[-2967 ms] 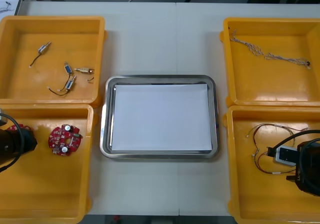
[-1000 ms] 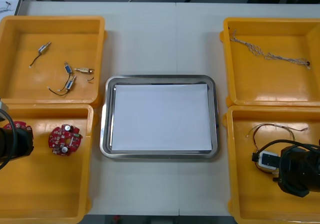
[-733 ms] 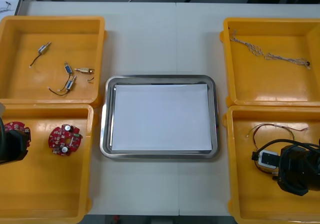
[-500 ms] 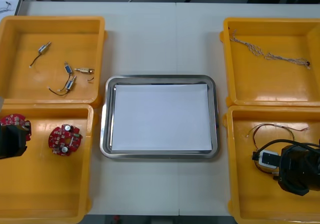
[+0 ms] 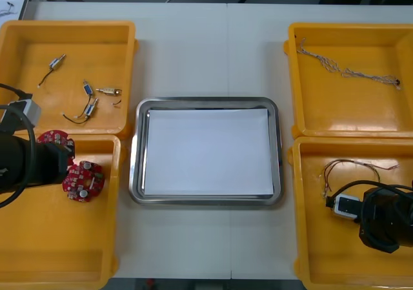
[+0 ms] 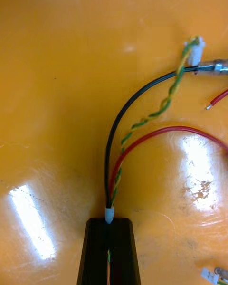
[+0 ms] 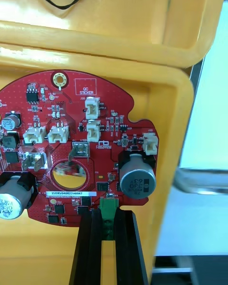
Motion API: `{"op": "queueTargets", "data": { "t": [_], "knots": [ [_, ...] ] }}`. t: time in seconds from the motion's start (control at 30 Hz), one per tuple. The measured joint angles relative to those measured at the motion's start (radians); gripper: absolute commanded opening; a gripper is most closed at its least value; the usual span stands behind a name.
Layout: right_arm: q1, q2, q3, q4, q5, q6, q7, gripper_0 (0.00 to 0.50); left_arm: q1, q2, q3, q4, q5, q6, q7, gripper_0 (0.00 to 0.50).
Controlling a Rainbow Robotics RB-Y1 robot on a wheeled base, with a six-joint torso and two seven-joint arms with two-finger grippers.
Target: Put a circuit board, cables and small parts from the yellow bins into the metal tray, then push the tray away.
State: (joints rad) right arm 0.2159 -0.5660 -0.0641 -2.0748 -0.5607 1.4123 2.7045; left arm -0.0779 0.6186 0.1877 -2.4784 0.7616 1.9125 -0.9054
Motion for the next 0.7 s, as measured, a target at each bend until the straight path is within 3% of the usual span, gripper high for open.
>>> {"op": "queueTargets", "data": {
  "t": [0.13, 0.4, 0.7],
  "knots": [
    [0.0, 0.0, -0.004, -0.005, -0.003, 0.008, 0.0, 0.0, -0.038, 0.03, -0.036, -0.001, 0.024, 0.0, 0.125, 0.0],
    [0.0, 0.0, -0.055, -0.094, -0.029, 0.121, 0.0, 0.0, -0.139, 0.138, -0.156, -0.003, 0.128, 0.0, 0.151, 0.0],
    [-0.014, 0.002, -0.212, -0.15, -0.16, 0.255, 0.0, 0.0, -0.205, 0.219, -0.283, -0.012, 0.158, 0.0, 0.434, 0.0]
  ]
}}
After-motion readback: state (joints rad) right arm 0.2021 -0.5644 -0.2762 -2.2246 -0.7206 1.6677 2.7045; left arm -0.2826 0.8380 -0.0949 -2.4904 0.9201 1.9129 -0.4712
